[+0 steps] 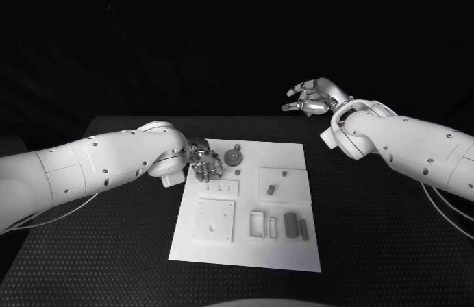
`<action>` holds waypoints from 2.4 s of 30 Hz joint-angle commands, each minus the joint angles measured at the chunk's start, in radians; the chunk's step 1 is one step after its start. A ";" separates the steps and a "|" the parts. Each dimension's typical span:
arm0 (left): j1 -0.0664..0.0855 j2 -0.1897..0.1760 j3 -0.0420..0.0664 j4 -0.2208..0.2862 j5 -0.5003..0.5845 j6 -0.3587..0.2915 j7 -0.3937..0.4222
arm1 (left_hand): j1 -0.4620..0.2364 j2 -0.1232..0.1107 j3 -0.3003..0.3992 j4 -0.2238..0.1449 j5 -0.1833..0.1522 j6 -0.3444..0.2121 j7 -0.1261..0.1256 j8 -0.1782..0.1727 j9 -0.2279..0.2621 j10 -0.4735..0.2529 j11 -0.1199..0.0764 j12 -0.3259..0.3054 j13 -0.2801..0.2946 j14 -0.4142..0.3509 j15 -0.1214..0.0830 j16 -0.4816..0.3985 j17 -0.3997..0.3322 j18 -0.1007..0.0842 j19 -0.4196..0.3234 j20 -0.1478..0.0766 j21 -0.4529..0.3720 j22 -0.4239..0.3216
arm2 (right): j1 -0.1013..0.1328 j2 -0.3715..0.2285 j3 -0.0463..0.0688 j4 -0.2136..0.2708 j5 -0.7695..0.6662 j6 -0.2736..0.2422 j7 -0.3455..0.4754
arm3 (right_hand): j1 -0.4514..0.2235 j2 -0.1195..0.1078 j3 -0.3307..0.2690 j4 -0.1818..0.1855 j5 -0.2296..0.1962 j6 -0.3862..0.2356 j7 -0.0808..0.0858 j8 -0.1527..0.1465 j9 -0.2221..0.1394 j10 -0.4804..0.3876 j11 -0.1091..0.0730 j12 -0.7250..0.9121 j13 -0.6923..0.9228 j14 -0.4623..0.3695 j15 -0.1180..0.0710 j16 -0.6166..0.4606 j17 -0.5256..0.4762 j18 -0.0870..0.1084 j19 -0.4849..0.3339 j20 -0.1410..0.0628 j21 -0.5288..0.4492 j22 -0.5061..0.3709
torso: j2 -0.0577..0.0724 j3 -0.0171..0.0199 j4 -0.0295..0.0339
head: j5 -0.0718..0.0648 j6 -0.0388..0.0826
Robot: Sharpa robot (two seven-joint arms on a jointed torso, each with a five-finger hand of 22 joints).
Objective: Assemble the parts on the task board
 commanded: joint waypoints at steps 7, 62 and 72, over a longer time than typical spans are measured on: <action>0.000 0.020 -0.019 0.008 -0.126 0.022 -0.025 | -0.008 0.003 0.007 0.003 0.003 0.094 -0.084 0.004 0.010 -0.001 -0.007 0.013 0.007 0.011 -0.001 0.009 0.000 -0.015 0.000 -0.022 0.007 0.022 | 0.001 0.005 0.001 -0.008 0.013 0.027 0.010 | -0.003 0.011 -0.008 0.000 0.015 0.013 0.004 0.005 -0.003 -0.009 -0.002 0.007 -0.006 -0.009 0.001 0.005 -0.003 0.037 -0.002 0.003 -0.005 0.003 | 0.000 -0.0013 -0.0030 | -0.002 -0.015; -0.038 0.049 -0.022 -0.006 -0.135 0.045 -0.024 | -0.038 0.033 0.016 -0.002 0.013 0.098 -0.085 -0.009 0.031 -0.009 -0.007 0.021 0.018 0.007 -0.002 0.015 -0.007 -0.015 -0.012 -0.026 0.023 0.022 | 0.001 0.027 0.000 -0.029 0.174 0.110 0.041 | 0.013 0.042 0.020 0.000 -0.064 0.020 0.030 0.052 -0.045 -0.040 0.082 -0.627 -0.751 -0.283 0.169 -0.603 -0.572 -0.027 -0.385 0.159 -0.496 -0.175 | 0.000 -0.0012 -0.0003 | -0.001 -0.041; -0.040 0.046 -0.022 0.001 -0.135 0.055 -0.024 | -0.039 0.033 0.018 -0.004 0.015 0.098 -0.085 -0.010 0.032 -0.009 -0.007 0.021 0.018 0.007 -0.002 0.016 -0.007 -0.015 -0.013 -0.026 0.024 0.022 | 0.001 0.028 0.000 -0.032 0.174 0.115 0.037 | 0.013 0.042 0.019 0.000 -0.063 0.020 0.030 0.052 -0.047 -0.040 0.081 -0.630 -0.756 -0.284 0.170 -0.608 -0.575 -0.028 -0.389 0.160 -0.501 -0.175 | 0.000 -0.0010 -0.0003 | -0.002 -0.044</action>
